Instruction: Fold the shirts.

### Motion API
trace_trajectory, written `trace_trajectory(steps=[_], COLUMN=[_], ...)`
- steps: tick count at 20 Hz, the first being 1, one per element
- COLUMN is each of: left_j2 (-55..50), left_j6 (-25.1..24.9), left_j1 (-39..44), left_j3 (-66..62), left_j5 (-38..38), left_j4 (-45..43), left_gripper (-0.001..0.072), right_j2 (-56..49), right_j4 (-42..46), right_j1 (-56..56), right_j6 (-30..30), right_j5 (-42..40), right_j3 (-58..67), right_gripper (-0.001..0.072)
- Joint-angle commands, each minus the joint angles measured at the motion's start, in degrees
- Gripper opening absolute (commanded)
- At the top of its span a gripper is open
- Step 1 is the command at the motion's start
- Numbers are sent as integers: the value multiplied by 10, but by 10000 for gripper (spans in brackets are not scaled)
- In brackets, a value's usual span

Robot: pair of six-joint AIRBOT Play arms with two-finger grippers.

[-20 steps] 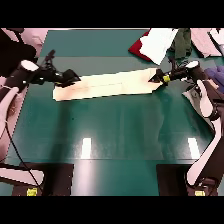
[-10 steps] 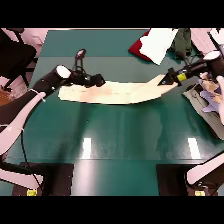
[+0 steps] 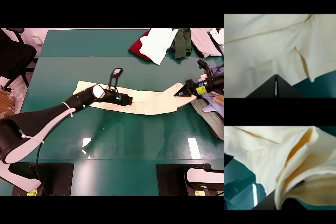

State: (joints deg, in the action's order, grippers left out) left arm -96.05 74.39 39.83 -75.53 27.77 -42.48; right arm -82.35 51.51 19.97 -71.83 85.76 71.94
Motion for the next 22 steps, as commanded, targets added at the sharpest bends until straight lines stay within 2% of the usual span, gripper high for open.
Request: trace_trajectory(steps=[1,4,8,14,18,22], left_j2=[-4,-15,-84,-107,-116,-116], left_j6=[-1,-2,-3,-10,-9,-8], left_j1=[42,42,42,42,42,14], left_j3=[-1,-5,-64,-87,-87,-105], left_j5=[-73,-111,-26,-2,-1,-3], left_j4=[14,20,25,15,17,17], left_gripper=[23,22,23,22,22,22], right_j2=[64,83,125,131,84,21], right_j4=[21,21,4,6,6,6], right_j1=[7,7,-11,-110,-198,-282], right_j6=[23,44,44,8,-30,-62], right_j5=[-64,-68,-93,-65,-56,-52], right_j3=[-85,-132,-129,30,148,212], right_gripper=[18,18,18,18,18,18])
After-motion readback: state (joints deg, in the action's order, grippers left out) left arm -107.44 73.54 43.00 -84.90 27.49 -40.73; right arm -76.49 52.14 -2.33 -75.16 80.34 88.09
